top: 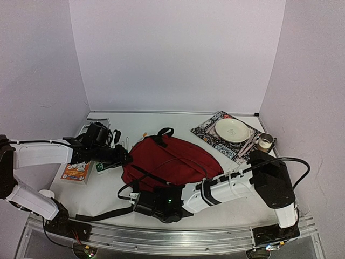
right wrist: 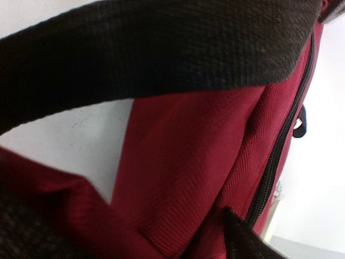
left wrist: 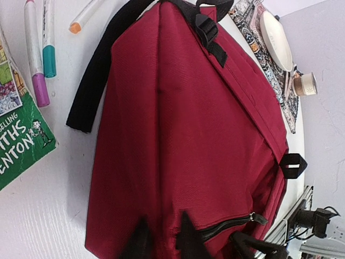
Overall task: Pack the student bag
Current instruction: Pick up the student bag from the center of the board, then turn over the student bag at the center of the board.
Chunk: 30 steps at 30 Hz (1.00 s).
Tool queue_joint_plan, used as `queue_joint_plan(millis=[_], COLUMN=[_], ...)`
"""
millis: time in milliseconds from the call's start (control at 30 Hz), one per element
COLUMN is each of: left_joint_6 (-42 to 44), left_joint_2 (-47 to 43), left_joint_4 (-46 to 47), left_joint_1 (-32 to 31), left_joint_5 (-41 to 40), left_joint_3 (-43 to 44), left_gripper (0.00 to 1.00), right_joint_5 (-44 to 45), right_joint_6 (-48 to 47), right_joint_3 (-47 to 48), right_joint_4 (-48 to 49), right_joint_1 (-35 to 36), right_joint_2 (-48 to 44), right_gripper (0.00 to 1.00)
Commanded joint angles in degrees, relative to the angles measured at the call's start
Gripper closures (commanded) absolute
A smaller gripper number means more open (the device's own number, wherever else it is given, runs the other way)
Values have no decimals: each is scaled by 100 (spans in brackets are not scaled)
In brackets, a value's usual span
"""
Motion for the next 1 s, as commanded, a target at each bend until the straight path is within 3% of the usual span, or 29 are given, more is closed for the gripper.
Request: queue_joint_plan(millis=[0, 67, 100, 267, 367, 533, 700, 833, 967], left_joint_6=[287, 505, 612, 1245, 1579, 1851, 1901, 1949, 1909], left_joint_2=[-166, -256, -314, -522, -565, -861, -1162, -1184, -1079], left_joint_4=[168, -138, -294, -1257, -1717, -1923, -1938, -1964, -1960], left_joint_1=[33, 41, 42, 51, 57, 59, 59, 64, 60], left_joint_5=[-74, -318, -461, -1589, -2193, -2877, -3076, -2903, -2527], left_joint_3=[639, 1002, 1182, 2266, 2882, 3208, 3136, 3062, 2908], left_gripper=[60, 48, 43, 20, 12, 4, 2, 1, 1], right_joint_5=[-87, -222, -290, -450, -831, -1651, -3476, -4386, -4843], right_joint_6=[5, 95, 140, 418, 734, 1487, 3166, 4299, 5488], right_joint_3=[288, 363, 431, 1021, 1521, 2305, 2469, 2072, 1031], right_joint_4=[-141, -256, -359, -926, -1224, -1453, -1402, -819, -23], right_joint_1=[14, 14, 8, -28, -119, -399, -1366, -2015, -2763], right_joint_2=[-478, -761, -873, -1285, -1503, -1887, -2236, -2529, -2938], right_gripper=[68, 83, 86, 90, 92, 92, 94, 95, 95])
